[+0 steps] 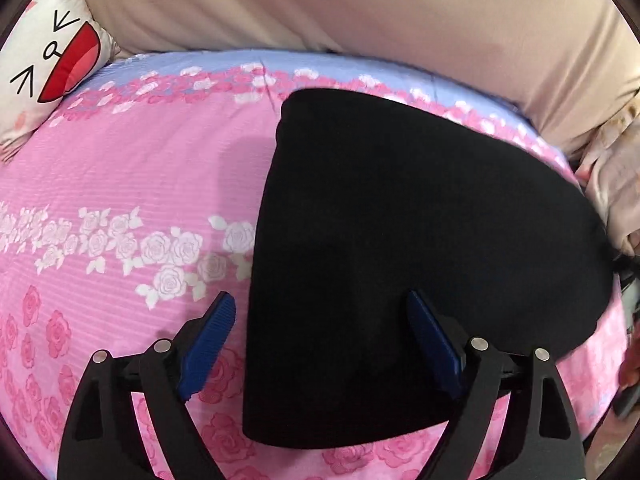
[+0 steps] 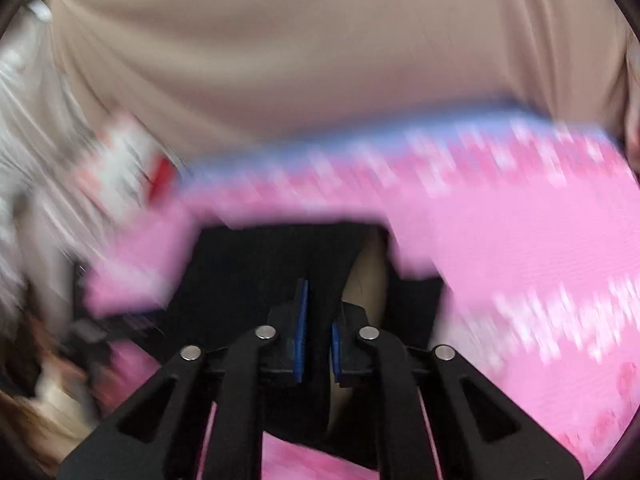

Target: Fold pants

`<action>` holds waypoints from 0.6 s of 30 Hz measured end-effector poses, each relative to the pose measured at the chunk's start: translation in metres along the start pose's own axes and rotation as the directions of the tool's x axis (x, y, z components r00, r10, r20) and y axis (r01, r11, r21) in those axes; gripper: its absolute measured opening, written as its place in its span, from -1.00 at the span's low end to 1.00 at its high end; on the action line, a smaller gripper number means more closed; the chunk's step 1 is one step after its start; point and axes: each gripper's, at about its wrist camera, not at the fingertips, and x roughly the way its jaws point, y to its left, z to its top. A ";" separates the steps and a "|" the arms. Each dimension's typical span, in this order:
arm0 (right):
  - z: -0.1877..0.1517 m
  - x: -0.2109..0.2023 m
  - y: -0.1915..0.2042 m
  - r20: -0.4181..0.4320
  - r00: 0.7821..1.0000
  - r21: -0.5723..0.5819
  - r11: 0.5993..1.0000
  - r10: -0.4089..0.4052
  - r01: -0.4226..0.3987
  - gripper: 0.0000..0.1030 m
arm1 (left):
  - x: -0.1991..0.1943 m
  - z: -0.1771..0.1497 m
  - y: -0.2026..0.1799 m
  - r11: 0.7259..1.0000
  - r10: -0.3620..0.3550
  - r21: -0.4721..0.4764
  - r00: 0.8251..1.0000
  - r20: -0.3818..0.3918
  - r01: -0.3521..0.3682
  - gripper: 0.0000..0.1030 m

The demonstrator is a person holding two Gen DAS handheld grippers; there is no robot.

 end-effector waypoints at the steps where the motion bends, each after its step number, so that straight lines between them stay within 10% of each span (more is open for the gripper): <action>1: -0.005 -0.001 -0.009 0.016 0.999 0.059 0.997 0.039 -0.040 -0.68 | 0.003 -0.002 0.000 1.000 -0.015 0.000 1.000 -0.004 0.015 0.66; 7: 0.033 -0.066 0.034 0.205 0.977 0.011 0.998 0.059 -0.063 -0.57 | 0.001 -0.011 0.014 0.998 -0.059 -0.037 0.998 -0.001 0.059 0.68; 13: 0.063 0.043 0.180 -0.110 0.946 -0.255 0.912 0.304 -0.323 -0.30 | 0.002 -0.024 0.014 0.993 -0.107 -0.056 0.994 -0.017 0.106 0.68; 18: 0.080 0.167 0.236 -0.220 0.966 -0.357 0.911 0.134 -0.208 -0.43 | 0.003 -0.028 0.015 0.993 -0.109 -0.046 0.994 0.004 0.109 0.68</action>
